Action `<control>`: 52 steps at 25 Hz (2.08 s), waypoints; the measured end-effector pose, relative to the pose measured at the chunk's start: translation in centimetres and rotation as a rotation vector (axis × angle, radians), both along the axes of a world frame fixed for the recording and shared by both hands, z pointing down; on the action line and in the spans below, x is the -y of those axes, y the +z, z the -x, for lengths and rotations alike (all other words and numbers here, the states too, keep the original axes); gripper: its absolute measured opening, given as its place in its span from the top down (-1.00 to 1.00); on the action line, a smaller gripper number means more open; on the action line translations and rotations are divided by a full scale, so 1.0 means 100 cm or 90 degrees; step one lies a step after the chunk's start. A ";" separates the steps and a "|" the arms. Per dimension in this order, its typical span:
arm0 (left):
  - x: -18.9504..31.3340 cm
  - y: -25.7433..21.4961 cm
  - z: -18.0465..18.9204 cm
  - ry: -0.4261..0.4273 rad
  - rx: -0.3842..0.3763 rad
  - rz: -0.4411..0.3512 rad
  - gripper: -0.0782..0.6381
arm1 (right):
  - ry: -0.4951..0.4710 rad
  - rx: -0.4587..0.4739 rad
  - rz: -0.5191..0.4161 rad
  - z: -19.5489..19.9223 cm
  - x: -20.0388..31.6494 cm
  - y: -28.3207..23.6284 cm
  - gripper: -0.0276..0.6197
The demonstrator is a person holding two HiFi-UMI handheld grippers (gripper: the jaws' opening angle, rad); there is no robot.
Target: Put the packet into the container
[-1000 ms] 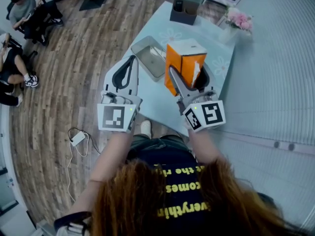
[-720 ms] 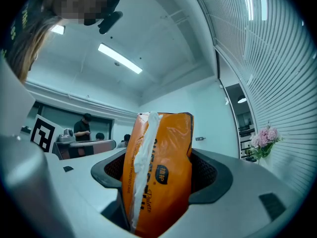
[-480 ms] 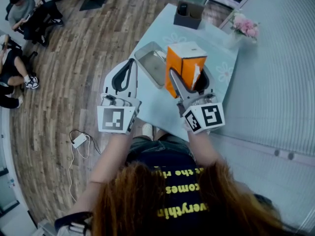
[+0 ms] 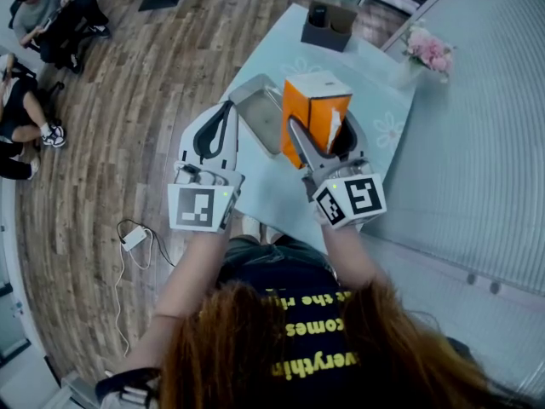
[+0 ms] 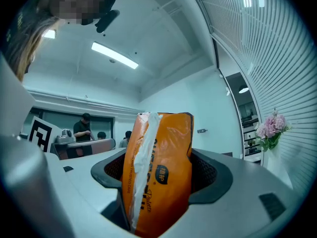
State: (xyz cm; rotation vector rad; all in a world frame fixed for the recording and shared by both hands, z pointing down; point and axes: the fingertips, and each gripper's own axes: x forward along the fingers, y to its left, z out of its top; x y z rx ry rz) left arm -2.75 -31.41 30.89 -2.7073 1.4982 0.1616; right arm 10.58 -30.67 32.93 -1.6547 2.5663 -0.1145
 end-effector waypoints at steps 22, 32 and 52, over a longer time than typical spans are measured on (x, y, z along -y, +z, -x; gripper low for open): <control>0.025 0.023 0.029 -0.054 0.007 0.036 0.78 | -0.120 -0.138 0.227 0.052 0.099 0.132 -0.19; 0.024 0.038 0.046 -0.076 0.020 0.056 0.78 | -0.138 -0.262 0.374 0.062 0.120 0.223 -0.19; 0.017 0.042 0.054 -0.099 0.021 0.065 0.78 | -0.195 -0.355 0.434 0.078 0.109 0.259 -0.20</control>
